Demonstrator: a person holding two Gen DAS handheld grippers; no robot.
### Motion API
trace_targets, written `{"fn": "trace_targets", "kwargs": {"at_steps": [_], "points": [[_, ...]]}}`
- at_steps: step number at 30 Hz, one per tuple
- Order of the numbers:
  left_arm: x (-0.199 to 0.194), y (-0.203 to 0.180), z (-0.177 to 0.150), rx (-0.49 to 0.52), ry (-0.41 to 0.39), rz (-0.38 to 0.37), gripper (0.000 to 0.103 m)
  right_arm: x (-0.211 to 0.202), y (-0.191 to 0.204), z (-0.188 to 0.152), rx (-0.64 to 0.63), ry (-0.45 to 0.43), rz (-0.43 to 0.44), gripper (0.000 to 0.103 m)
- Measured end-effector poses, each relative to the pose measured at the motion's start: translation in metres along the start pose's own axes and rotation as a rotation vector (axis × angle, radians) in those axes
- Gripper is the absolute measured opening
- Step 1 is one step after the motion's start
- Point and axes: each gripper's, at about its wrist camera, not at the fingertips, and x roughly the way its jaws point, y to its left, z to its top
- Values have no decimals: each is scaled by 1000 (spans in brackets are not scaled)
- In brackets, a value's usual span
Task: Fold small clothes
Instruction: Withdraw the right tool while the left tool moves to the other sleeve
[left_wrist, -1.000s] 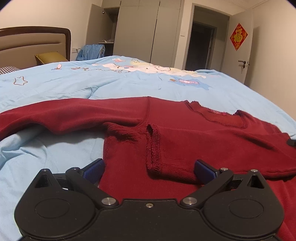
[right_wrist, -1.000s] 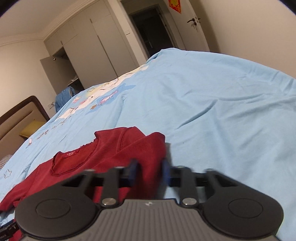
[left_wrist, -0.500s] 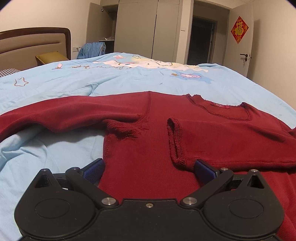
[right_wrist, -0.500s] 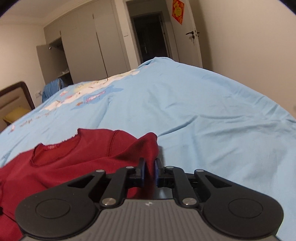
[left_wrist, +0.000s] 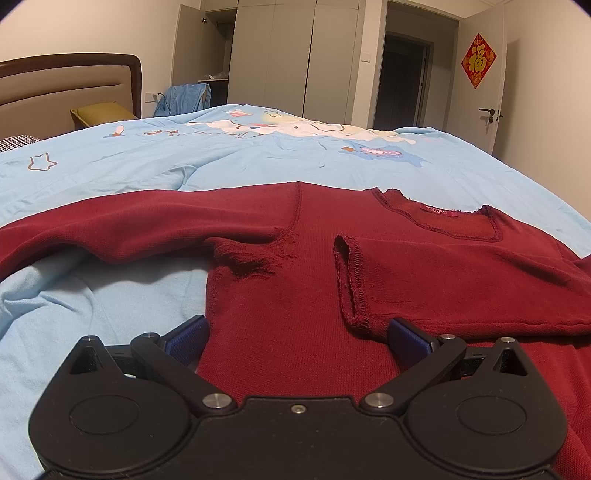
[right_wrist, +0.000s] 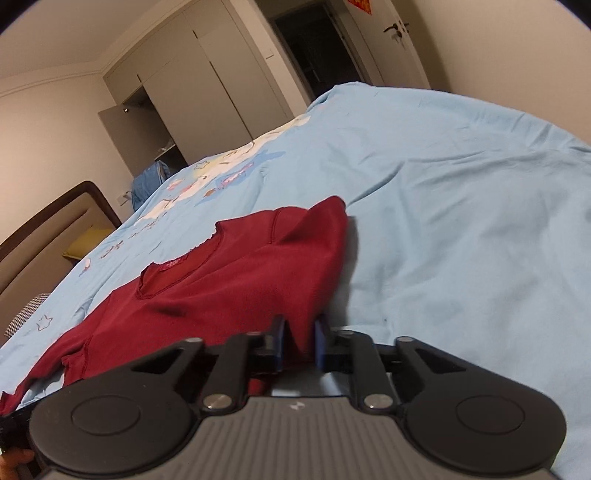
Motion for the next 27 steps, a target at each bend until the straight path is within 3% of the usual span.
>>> {"fn": "trace_targets", "kwargs": {"at_steps": [4, 11, 14, 18, 20, 24, 27], "points": [[0, 0, 0, 1, 0, 1, 103, -13, 10, -1, -47, -51, -60, 10], [0, 0, 0, 1, 0, 1, 103, 1, 17, -12, -109, -14, -114, 12], [0, 0, 0, 1, 0, 2, 103, -4, 20, -12, -120, -14, -124, 24], [0, 1, 0, 1, 0, 1, 103, -18, 26, -15, -158, -25, -124, 53], [0, 1, 0, -4, -1, -3, 103, -27, 35, -20, -197, -31, -115, 62], [-7, 12, 9, -53, 24, -65, 102, -43, 59, -32, -265, -35, -42, 88], [-22, 34, 17, -147, 50, -126, 102, -54, 80, -45, -319, -43, 36, 100]]}}
